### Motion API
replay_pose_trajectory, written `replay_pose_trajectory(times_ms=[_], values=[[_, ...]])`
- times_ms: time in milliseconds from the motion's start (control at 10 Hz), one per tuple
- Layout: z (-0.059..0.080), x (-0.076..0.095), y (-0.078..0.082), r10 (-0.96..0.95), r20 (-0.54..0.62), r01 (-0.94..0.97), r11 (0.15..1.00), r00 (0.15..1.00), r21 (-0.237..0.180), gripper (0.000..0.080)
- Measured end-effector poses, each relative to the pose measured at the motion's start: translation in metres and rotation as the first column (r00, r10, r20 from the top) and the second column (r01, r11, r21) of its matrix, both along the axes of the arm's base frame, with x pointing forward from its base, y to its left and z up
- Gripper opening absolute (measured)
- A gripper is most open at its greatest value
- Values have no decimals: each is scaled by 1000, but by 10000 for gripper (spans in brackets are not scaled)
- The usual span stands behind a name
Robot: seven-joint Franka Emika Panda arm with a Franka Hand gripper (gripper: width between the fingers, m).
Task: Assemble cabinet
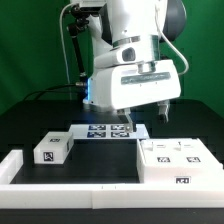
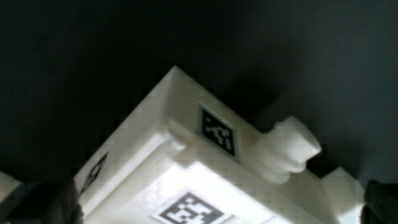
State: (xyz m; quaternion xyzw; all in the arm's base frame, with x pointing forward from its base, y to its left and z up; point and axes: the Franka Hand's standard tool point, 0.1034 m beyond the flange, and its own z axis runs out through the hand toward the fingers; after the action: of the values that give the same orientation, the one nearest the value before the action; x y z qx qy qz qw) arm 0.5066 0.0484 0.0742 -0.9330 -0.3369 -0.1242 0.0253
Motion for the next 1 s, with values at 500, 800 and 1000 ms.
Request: replay_pose_trajectory(times_ms=[500,800,1000], values=[[-7,-3,5,-342,-77,348,933,937,87,797],[-9,-6,13,-526,-134,540,834,840,114,797],[-15,-10,28,-605,-160,623,775,780,103,797]])
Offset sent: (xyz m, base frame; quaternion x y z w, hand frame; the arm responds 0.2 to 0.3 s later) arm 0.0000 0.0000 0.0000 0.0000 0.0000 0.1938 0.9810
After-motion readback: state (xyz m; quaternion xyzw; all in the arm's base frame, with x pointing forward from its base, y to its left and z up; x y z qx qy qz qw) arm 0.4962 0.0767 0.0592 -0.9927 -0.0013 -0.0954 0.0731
